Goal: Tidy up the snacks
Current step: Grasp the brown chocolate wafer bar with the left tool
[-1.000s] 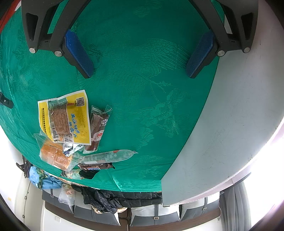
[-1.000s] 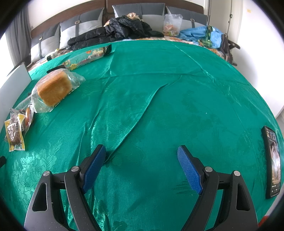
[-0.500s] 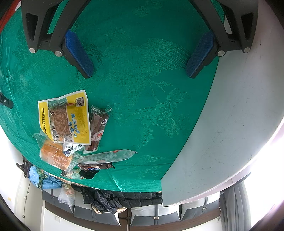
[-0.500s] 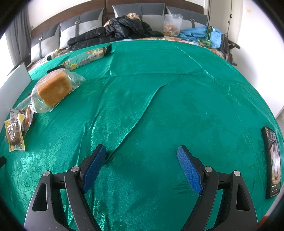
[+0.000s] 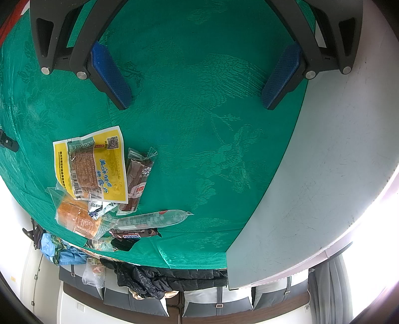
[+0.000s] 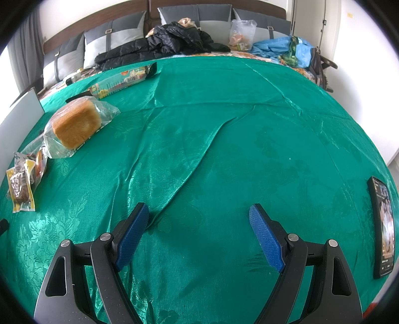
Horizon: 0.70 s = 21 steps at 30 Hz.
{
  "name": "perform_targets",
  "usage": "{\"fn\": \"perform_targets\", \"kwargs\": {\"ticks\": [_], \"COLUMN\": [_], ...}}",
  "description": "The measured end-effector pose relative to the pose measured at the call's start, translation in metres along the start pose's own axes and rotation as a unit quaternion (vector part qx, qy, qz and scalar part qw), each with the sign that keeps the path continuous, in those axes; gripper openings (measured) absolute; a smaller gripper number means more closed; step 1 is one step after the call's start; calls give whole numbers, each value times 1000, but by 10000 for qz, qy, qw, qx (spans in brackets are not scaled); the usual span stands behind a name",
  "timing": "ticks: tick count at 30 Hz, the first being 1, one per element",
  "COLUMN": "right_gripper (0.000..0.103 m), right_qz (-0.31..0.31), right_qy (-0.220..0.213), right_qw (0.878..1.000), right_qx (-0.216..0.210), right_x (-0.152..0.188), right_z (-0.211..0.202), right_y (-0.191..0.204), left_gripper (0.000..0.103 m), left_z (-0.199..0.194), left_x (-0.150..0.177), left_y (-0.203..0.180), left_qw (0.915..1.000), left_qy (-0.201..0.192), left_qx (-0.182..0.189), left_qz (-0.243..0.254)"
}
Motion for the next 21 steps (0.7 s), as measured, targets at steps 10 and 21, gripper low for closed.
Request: {"fn": "perform_targets", "kwargs": {"ticks": [10,21], "right_gripper": [85,85], "right_qz": [1,3], "right_qy": [0,0], "right_qw": [10000,10000], "right_qx": [2,3], "right_x": [0,0], "right_z": [0,0], "right_y": [0,0], "left_gripper": [103,103], "left_z": [0,12], "left_x": [1,-49], "left_y": [0,6], "left_qw": [10000,9990], "left_qy": [-3,118], "left_qx": [-7,-165], "left_qz": [-6,-408]}}
Point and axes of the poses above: each gripper's, at about its wrist camera, not at the fingertips, and z roughly the way its jaws point, y to its left, x to its underside, the point moved 9 cm from there along z, roughly the way its jaws point, and after that the axes turned 12 degrees about -y, right-handed, at the moved point
